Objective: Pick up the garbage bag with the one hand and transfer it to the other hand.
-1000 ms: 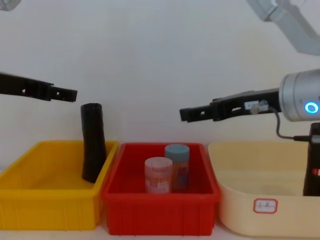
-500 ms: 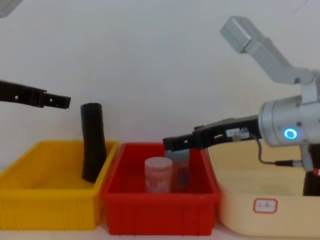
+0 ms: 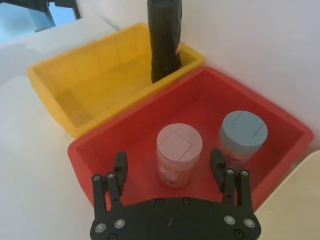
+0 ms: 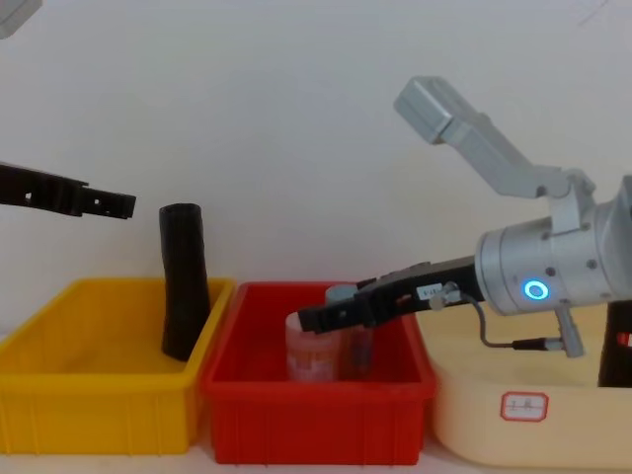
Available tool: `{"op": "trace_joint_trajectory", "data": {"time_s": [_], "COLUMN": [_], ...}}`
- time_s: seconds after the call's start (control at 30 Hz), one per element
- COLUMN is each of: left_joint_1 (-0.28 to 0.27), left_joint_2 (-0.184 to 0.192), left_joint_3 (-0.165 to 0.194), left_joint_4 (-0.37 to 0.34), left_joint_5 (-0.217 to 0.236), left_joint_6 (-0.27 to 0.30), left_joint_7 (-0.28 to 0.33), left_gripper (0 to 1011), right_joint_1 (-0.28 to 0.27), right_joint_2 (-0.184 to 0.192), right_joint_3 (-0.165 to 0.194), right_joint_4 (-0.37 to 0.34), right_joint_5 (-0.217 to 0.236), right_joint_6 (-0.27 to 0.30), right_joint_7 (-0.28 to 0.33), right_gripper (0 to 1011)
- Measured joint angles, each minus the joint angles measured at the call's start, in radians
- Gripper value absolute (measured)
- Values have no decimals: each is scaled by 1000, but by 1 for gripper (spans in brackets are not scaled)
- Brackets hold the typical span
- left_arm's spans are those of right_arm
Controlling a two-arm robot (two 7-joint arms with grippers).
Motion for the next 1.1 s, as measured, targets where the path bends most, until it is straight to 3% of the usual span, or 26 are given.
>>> {"op": "trace_joint_trajectory", "data": {"time_s": [1.1], "left_joint_1": [3], "left_joint_2": [2], "left_joint_3": [-1], "left_joint_4": [-1], "left_joint_5": [0], "left_joint_6": [2], "left_joint_7": [0], "left_gripper": [1000], "right_joint_1": [206], "right_joint_2": [-75], "right_joint_3": [-100], "right_joint_4": [257], "right_joint_5": [-83], "right_joint_6": [61], "right_joint_7": [150], "right_gripper": [1002]}}
